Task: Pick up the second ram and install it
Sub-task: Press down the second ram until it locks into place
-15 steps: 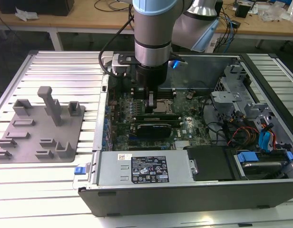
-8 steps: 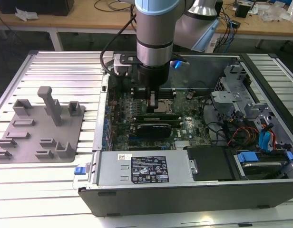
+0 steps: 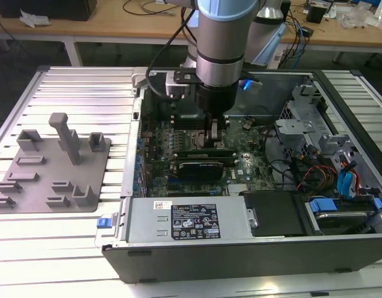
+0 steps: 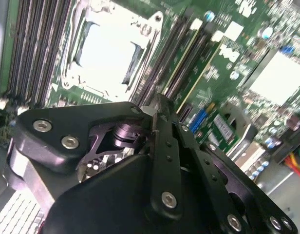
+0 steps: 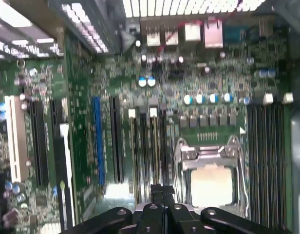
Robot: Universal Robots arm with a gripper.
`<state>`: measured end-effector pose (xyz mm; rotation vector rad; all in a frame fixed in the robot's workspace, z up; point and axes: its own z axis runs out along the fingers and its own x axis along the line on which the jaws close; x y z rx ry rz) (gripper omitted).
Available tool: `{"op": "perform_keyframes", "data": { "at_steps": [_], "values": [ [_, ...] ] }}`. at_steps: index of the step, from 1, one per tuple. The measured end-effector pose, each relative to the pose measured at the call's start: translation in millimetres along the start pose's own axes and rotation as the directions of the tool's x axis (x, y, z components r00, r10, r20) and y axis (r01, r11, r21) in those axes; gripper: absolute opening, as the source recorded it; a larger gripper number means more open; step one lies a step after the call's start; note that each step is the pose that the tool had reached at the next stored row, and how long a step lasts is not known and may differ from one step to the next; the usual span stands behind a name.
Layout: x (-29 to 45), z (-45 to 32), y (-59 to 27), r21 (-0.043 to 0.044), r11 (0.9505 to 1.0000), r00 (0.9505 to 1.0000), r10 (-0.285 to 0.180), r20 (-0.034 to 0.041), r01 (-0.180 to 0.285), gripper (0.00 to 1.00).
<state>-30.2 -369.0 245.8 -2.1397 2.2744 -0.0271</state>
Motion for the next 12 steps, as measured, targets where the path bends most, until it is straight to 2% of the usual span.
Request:
{"op": "perform_keyframes", "data": {
  "at_steps": [12],
  "values": [
    [-0.2, 0.1, -2.7, 0.0000, 1.0000, 1.0000, 0.000, 0.0001, 0.000, 0.08]
  ]
}}
